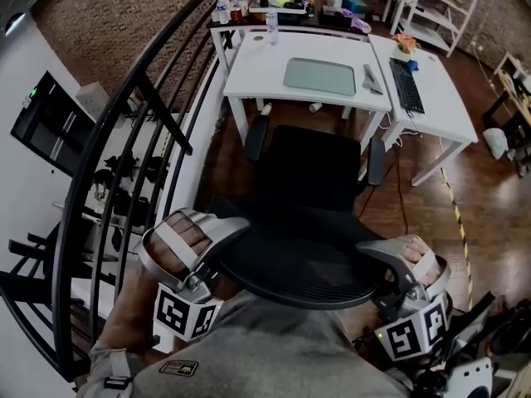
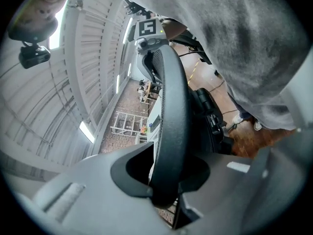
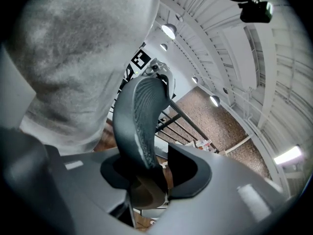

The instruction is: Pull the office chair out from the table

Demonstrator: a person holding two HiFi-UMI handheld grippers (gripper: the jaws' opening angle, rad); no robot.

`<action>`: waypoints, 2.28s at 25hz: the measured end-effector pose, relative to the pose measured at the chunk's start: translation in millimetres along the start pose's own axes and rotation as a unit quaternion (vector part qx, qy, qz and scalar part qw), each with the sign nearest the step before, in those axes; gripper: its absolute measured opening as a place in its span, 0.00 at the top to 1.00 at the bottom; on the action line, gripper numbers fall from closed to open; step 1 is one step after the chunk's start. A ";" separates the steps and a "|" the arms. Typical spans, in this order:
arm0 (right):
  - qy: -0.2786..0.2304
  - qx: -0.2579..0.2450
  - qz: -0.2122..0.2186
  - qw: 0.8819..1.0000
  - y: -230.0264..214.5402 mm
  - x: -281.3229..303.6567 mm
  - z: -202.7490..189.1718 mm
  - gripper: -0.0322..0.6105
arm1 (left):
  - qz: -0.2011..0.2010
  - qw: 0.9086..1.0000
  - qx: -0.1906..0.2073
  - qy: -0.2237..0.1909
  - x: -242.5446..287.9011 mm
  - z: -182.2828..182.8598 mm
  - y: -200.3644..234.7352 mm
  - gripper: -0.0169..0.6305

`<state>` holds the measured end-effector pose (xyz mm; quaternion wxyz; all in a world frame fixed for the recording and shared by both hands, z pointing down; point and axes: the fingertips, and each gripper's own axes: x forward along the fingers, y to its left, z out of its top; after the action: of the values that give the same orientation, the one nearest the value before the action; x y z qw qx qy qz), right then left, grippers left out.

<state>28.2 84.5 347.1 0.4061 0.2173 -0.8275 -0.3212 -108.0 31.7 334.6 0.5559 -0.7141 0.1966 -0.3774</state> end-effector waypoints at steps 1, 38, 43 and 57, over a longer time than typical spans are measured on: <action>-0.003 0.006 -0.002 1.000 -1.5 0.1 -0.2 0.69 | 0.009 1.000 -0.010 -0.007 0.1 -0.2 1.5 0.87; 0.055 0.384 0.133 0.912 124.6 10.4 -118.1 0.93 | -0.138 0.756 -0.633 -0.094 23.3 -2.5 -207.6 0.97; 0.022 0.383 0.196 0.902 159.8 36.2 -97.1 0.94 | -0.228 0.737 -0.624 -0.128 44.8 47.0 -226.7 0.97; -0.014 0.464 0.166 0.870 200.7 75.9 -92.1 0.94 | -0.252 0.736 -0.618 -0.111 71.7 115.3 -236.1 0.97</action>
<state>39.4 145.0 572.3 0.2942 0.2355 -0.9108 0.1684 -7.7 127.8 568.9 -0.1053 -0.9607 0.1370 -0.2173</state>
